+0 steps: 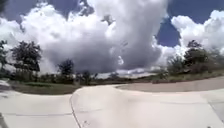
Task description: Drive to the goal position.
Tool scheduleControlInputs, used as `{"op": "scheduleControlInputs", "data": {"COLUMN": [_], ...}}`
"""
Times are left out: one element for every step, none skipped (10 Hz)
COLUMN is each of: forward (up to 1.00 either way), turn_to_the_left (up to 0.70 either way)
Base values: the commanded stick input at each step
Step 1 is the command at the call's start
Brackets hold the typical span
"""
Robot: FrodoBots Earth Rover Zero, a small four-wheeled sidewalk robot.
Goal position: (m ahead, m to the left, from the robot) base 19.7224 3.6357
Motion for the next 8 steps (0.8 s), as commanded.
{"op": "scheduleControlInputs", "data": {"forward": [0.85, 0.85, 0.85, 0.85, 0.85, 0.85, 0.85, 0.85], "turn_to_the_left": [0.00, 0.00, 0.00, 0.00, 0.00, 0.00, 0.00, 0.00]}}
